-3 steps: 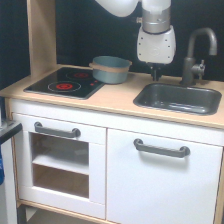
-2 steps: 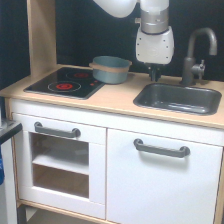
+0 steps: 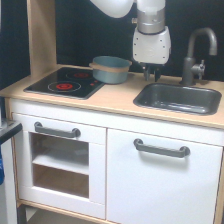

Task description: Place the pot in the sink

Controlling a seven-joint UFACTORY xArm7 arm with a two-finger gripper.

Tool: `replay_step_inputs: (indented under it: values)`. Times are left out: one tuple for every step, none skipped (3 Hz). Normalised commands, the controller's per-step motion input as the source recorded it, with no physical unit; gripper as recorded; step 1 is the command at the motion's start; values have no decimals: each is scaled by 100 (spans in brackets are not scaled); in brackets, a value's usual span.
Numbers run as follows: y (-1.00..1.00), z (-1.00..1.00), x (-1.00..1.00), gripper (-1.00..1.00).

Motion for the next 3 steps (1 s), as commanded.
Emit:
replay_step_inputs:
  values:
    - [-9,60,-26,100]
    - [-9,61,-31,100]
    - [-9,59,-35,100]
